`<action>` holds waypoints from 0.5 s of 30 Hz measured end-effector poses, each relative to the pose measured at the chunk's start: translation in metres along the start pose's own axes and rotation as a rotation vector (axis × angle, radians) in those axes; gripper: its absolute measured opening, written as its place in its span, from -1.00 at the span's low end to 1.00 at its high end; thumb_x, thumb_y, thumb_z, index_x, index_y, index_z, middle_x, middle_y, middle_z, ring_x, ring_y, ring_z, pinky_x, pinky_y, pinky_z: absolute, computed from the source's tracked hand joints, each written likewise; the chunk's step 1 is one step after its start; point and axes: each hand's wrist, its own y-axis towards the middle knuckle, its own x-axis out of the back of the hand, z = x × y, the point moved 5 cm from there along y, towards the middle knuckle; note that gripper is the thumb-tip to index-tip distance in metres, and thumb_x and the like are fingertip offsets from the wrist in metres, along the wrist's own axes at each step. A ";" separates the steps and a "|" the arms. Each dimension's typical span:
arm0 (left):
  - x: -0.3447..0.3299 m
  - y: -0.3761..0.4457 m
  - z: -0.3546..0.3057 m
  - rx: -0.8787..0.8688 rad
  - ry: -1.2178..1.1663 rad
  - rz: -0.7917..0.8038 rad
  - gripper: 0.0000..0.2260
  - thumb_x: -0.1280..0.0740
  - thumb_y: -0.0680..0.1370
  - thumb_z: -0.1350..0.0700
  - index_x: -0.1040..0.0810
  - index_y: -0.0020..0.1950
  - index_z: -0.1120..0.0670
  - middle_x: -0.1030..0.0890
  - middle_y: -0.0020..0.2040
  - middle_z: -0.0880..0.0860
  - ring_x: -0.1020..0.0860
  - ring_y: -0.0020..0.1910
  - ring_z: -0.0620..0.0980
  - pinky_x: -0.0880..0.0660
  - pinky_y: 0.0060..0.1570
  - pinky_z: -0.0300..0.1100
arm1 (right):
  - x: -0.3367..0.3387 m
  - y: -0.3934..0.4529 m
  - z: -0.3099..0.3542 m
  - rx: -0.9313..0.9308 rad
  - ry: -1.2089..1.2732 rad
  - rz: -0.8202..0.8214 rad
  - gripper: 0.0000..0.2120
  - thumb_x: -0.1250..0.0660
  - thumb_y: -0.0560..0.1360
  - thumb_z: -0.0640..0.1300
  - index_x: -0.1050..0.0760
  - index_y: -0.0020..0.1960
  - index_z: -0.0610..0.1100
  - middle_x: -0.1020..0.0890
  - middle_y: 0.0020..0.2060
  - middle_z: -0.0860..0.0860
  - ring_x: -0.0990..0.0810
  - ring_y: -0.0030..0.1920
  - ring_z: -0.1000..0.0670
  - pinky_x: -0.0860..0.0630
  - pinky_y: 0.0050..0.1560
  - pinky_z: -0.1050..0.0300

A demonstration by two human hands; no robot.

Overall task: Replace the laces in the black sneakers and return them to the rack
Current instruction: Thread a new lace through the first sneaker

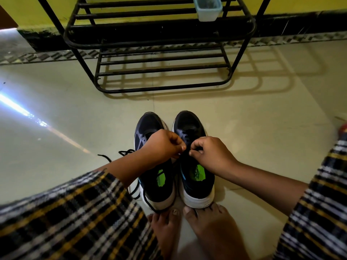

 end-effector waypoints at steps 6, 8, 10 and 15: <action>-0.004 0.001 -0.001 -0.019 0.027 -0.036 -0.95 -0.39 0.51 0.20 -0.64 -0.06 0.10 -0.68 -0.13 0.09 -0.64 -0.18 -0.02 -0.59 -0.04 -0.22 | 0.000 0.000 -0.001 0.019 -0.018 0.010 -0.84 -0.36 0.47 -0.16 -0.47 -0.27 -0.04 -0.42 -0.37 0.13 -0.42 -0.33 0.10 -0.29 -0.27 0.19; -0.004 0.001 -0.001 -0.034 0.029 -0.061 -0.92 -0.40 0.50 0.19 -0.64 -0.03 0.10 -0.68 -0.11 0.09 -0.65 -0.10 0.02 -0.58 0.05 -0.13 | 0.000 0.000 -0.001 0.006 -0.015 -0.014 -0.87 -0.36 0.48 -0.17 -0.51 -0.24 -0.06 -0.41 -0.34 0.14 -0.44 -0.26 0.07 -0.30 -0.22 0.19; -0.004 0.000 -0.002 -0.046 0.043 -0.062 -0.94 -0.40 0.50 0.18 -0.65 -0.05 0.09 -0.68 -0.12 0.07 -0.65 -0.10 0.01 -0.58 0.06 -0.11 | 0.001 -0.001 -0.001 -0.005 -0.003 -0.041 -0.92 -0.36 0.48 -0.17 -0.57 -0.19 -0.10 -0.43 -0.30 0.13 -0.48 -0.21 0.05 -0.34 -0.20 0.19; -0.001 -0.001 -0.004 -0.080 0.078 -0.064 -0.94 -0.38 0.51 0.18 -0.64 -0.13 0.07 -0.68 -0.17 0.06 -0.65 -0.15 0.00 -0.58 0.04 -0.09 | 0.004 -0.003 0.000 0.039 -0.063 -0.068 -0.93 -0.35 0.50 -0.11 -0.59 -0.10 -0.10 -0.43 -0.24 0.11 -0.46 -0.22 0.06 -0.32 -0.22 0.19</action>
